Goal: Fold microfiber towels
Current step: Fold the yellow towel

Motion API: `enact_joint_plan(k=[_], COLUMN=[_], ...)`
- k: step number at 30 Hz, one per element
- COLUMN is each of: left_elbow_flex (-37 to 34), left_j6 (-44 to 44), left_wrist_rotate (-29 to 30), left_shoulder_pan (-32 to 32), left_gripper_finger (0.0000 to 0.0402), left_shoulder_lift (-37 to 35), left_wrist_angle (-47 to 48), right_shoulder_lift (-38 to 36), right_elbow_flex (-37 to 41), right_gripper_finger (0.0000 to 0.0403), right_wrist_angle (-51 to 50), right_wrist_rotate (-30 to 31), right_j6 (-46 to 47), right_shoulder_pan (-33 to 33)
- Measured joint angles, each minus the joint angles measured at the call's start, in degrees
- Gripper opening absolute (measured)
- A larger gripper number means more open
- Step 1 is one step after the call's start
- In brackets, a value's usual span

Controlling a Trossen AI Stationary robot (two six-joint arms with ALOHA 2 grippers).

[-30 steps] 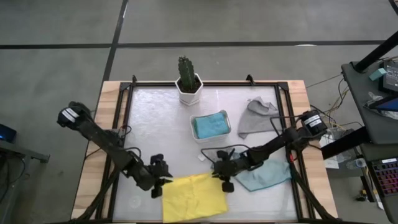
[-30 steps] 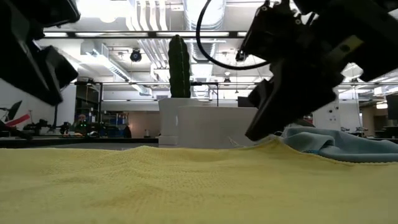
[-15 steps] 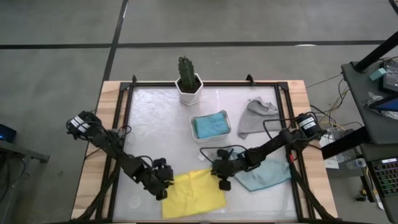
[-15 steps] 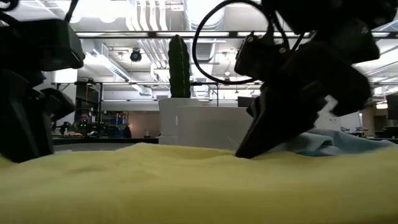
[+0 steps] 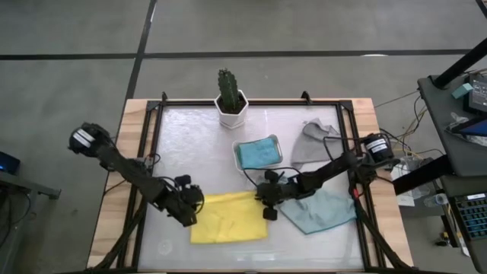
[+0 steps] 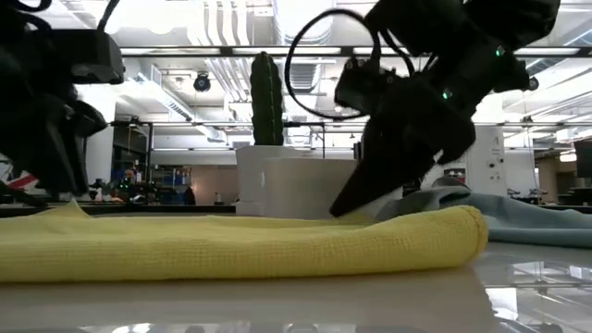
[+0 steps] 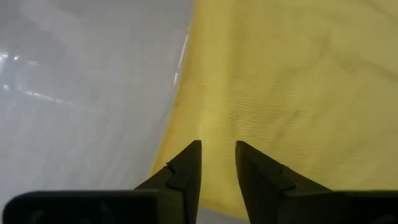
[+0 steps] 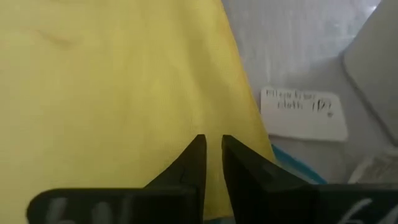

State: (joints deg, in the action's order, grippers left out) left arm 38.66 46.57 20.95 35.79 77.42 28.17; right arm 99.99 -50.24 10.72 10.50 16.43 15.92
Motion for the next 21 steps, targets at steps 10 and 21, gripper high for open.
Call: enact_joint_plan(k=[10, 21], left_elbow_flex=[-2.57, -2.58], left_j6=[16.53, 17.70], left_wrist_rotate=[0.30, 0.87], left_shoulder_pan=[-0.18, -0.18], left_gripper_finger=[0.0084, 0.0165], left_shoulder_lift=[-4.34, -1.72], left_wrist_angle=[7.86, 7.82], right_shoulder_lift=[-2.39, -2.39], right_elbow_flex=[0.00, -0.01], right_gripper_finger=[0.0043, 0.0043], right_wrist_angle=[0.26, 1.04], right_wrist_rotate=[-0.57, -0.59], right_j6=[0.00, 0.04], right_shoulder_pan=[0.70, 1.33])
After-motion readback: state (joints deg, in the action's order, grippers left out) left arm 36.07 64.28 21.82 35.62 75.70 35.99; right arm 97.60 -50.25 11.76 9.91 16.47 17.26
